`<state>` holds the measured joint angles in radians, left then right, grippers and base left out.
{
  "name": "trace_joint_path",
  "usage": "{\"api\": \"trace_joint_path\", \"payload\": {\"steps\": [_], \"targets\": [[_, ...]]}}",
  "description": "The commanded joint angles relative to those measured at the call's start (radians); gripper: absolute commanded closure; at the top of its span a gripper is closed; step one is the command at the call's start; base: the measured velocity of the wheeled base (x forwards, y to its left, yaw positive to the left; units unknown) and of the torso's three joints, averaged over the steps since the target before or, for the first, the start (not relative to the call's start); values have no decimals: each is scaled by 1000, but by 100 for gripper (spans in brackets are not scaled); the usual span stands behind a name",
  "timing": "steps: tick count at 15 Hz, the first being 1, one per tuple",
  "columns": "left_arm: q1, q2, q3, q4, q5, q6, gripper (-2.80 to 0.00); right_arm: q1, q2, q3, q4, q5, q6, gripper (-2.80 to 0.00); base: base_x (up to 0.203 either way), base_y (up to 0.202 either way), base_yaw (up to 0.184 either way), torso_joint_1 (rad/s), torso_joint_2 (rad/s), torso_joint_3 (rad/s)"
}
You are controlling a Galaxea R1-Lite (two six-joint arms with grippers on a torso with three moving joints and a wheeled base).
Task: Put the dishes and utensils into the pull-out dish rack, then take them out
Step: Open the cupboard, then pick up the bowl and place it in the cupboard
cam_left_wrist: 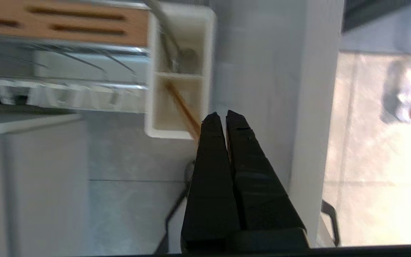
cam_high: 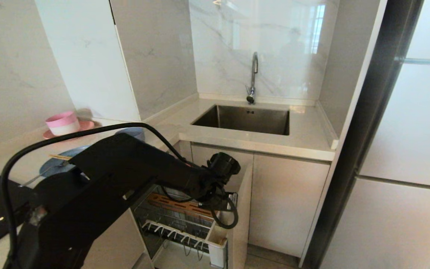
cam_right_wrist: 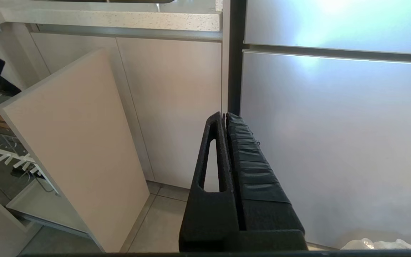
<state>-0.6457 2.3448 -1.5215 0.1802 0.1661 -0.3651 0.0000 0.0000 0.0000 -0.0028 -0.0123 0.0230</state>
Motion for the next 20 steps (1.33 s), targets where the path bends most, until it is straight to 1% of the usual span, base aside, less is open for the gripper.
{"api": "trace_joint_path", "payload": {"steps": [1,4,7,10,12,15,17,18,20], "targets": [[21,-20,-3,-2,19,0,0,0,2,0,0,0,0,0,0,0,0,0,0,0],[84,-89,-9,-4,33,8,0,0,1,0,0,0,0,0,0,0,0,0,0,0],[137,-197,-7,-5,36,29,0,0,2,0,0,0,0,0,0,0,0,0,0,0],[177,-370,15,-1,38,35,0,0,0,0,0,0,0,0,0,0,0,0,0,0],[199,-518,56,0,38,53,0,0,2,0,0,0,0,0,0,0,0,0,0,0],[233,-767,168,1,39,93,0,0,1,0,0,0,0,0,0,0,0,0,0,0],[285,-957,289,0,37,140,0,0,2,0,0,0,0,0,0,0,0,0,0,0],[332,-1057,359,-1,35,180,0,0,2,0,0,0,0,0,0,0,0,0,0,0],[455,-1243,472,-5,32,279,0,0,2,0,0,0,0,0,0,0,0,0,0,0]]}}
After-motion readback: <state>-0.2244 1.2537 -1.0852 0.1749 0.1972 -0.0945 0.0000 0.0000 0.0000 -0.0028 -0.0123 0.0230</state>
